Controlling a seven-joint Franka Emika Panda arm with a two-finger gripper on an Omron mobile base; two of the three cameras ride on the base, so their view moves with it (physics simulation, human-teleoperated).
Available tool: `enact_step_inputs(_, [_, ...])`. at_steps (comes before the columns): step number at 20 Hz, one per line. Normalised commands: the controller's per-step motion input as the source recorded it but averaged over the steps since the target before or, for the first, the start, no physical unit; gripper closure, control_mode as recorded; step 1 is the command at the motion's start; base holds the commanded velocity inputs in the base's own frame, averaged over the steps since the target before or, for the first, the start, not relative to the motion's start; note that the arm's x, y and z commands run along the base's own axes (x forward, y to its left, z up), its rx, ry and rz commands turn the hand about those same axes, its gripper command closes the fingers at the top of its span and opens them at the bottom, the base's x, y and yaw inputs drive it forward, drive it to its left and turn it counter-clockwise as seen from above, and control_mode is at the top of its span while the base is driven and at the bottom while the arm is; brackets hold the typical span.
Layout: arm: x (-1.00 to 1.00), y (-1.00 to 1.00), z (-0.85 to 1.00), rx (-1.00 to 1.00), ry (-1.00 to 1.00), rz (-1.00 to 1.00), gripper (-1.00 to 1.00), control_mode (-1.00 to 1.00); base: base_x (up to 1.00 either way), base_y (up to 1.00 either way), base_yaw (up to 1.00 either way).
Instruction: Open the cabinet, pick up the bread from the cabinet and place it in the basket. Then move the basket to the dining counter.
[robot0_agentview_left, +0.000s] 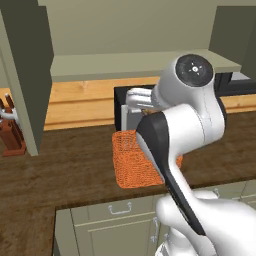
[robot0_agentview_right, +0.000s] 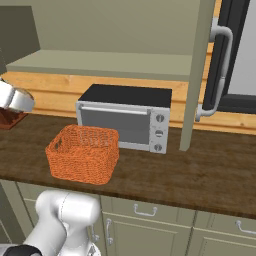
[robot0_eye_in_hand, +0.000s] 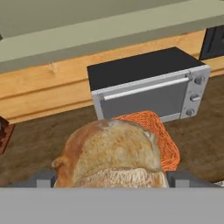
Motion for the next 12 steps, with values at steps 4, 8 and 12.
enact_step_inputs(4, [0.27, -0.04, -0.67, 0.03, 0.27, 0.00, 1.00, -1.00, 0.00, 0.00, 0.00])
enact_step_inputs(8, [0.30, -0.01, -1.00, -0.08, 0.25, 0.00, 1.00, -1.00, 0.00, 0.00, 0.00])
enact_step_inputs(12, [0.36, -0.01, -0.88, -0.10, 0.07, 0.00, 1.00, -1.00, 0.00, 0.00, 0.00])
